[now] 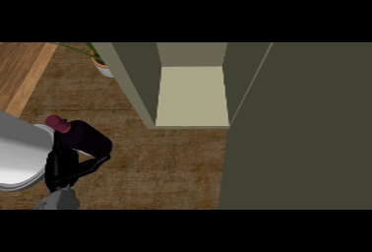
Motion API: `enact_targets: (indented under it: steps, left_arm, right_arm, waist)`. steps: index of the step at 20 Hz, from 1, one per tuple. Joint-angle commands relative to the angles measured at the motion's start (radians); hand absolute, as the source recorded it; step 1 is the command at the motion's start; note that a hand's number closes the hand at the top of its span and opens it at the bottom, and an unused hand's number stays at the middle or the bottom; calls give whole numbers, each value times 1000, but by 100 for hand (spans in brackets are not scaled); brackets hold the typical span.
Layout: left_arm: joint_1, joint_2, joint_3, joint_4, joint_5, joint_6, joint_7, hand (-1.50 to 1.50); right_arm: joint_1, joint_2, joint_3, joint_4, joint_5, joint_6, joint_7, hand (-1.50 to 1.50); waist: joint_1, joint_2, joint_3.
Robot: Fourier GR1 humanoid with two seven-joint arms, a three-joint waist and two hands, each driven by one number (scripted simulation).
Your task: Pick up the wine, place it into the cabinet and close the cabinet
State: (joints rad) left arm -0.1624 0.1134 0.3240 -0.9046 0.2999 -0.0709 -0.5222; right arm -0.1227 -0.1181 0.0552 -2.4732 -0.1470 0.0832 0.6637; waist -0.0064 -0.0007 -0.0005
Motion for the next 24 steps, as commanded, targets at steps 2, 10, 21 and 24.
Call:
enact_targets:
  steps: [2, 10, 21, 24]
  left_arm:
    - [-81, 11, 26, 141, 16, -18, -84, -150]
    - [-118, 22, 6, 178, 60, -154, -66, 150]
    - [-49, 55, -144, 149, -146, -108, -228, 150]
    - [36, 70, -182, 91, -147, -204, -229, 150]
  right_arm:
    - [33, -10, -45, -127, -108, 9, 44, -150]
    - [-22, 0, -40, -93, -109, 3, 67, -150]
    - [63, 22, -11, -100, -57, 25, 20, -150]
    - [49, 49, 16, -89, -34, 10, 18, -150]
  waist:
    - [-4, 1, 0]
    - [-1, 0, 0]
    - [4, -2, 1]
    - [11, -4, 1]
